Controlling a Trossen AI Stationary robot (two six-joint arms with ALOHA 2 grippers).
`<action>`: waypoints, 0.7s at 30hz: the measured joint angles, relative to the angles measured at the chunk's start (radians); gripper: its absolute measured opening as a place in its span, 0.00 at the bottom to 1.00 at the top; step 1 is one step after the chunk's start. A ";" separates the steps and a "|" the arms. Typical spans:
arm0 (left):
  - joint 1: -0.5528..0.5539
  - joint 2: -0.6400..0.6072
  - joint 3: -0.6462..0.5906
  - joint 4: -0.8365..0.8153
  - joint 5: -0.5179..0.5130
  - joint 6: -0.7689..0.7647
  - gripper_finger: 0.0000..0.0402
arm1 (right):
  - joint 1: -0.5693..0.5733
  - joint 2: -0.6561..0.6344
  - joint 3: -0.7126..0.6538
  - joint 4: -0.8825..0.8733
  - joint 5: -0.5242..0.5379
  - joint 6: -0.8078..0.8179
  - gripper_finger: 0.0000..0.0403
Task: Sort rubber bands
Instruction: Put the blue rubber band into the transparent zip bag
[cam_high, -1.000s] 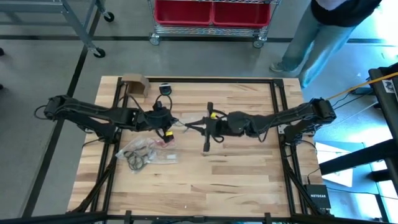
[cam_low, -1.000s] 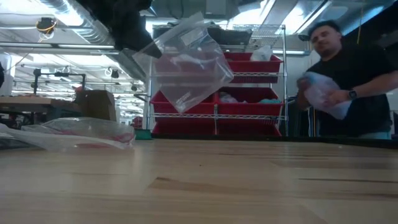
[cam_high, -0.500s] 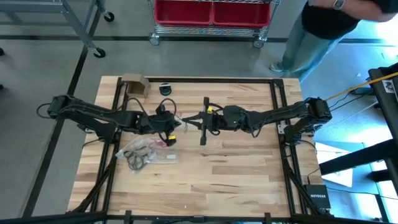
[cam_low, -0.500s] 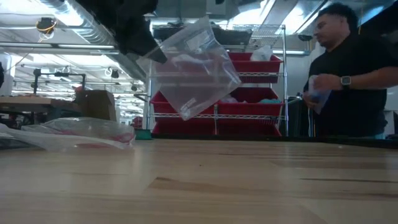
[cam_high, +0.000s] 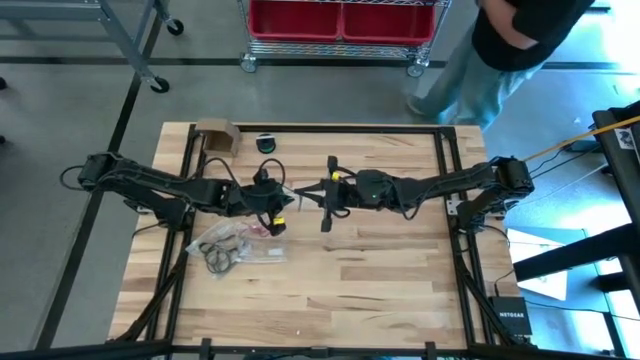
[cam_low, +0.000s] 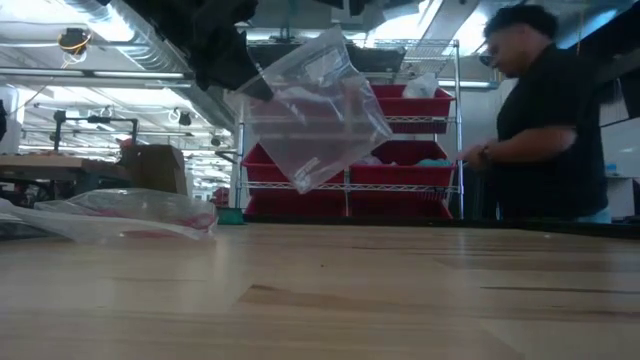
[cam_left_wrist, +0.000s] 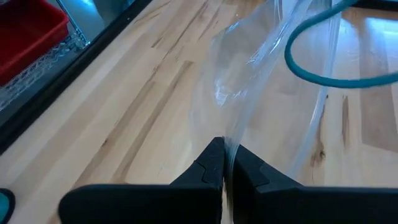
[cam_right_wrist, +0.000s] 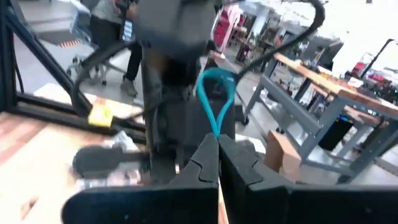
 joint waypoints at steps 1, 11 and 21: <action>0.000 0.000 0.000 -0.001 0.006 -0.002 0.00 | -0.001 0.000 0.000 -0.014 0.000 0.000 0.00; 0.000 -0.012 0.000 -0.003 0.017 -0.072 0.00 | -0.001 0.000 0.000 -0.154 0.006 -0.001 0.00; 0.012 -0.072 0.000 0.001 0.009 -0.117 0.00 | -0.001 -0.001 0.000 -0.248 0.000 0.005 0.00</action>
